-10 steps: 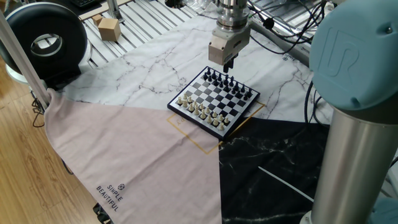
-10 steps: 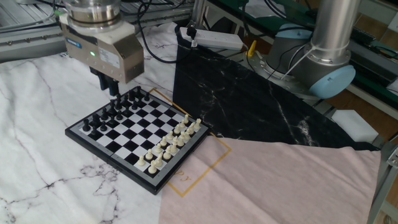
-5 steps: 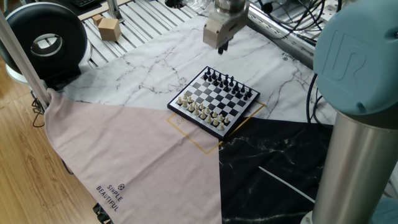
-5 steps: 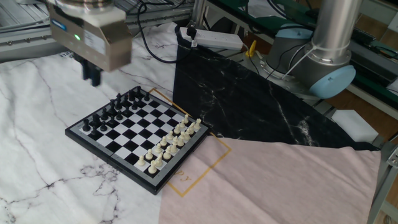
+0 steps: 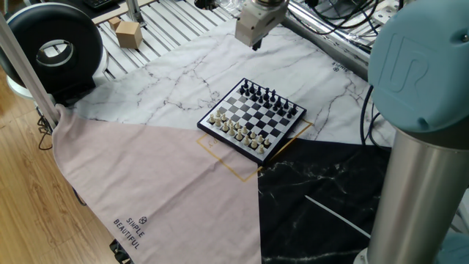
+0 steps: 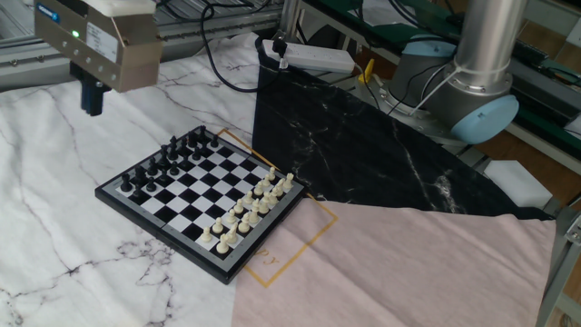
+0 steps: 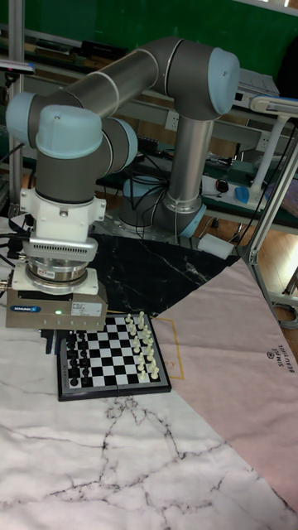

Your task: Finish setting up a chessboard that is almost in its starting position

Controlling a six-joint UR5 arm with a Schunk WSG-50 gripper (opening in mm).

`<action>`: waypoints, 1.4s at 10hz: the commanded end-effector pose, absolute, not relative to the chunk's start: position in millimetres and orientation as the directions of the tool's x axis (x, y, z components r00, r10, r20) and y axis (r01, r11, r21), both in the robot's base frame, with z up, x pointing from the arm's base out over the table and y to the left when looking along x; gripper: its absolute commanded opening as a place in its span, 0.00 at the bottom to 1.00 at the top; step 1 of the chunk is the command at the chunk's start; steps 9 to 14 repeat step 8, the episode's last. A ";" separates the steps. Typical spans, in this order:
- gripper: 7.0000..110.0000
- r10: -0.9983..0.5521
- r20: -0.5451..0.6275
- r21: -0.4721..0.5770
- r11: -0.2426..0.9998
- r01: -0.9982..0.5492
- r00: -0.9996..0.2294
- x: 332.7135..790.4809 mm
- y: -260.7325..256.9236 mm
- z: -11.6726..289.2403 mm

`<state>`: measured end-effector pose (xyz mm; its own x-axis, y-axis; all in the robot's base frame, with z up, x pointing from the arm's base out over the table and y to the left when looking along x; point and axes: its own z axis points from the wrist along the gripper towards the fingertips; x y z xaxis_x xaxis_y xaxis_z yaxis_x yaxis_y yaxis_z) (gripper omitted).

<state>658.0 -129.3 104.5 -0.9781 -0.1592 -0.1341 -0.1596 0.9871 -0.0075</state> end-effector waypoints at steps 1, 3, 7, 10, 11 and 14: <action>0.00 -0.146 -0.160 -0.003 0.989 -0.147 -0.976 669.0 -118.4 101.9; 0.00 -0.136 -0.170 0.000 0.990 -0.138 -0.976 669.0 -115.3 103.5; 0.00 -0.147 -0.145 -0.022 0.989 -0.146 -0.978 662.2 -121.7 102.6; 0.00 -0.136 -0.121 -0.028 0.991 -0.134 -0.983 656.4 -125.7 101.4; 0.00 -0.136 -0.121 -0.028 0.991 -0.134 -0.983 656.4 -125.7 101.4; 0.00 -0.136 -0.121 -0.028 0.991 -0.134 -0.983 656.4 -125.7 101.4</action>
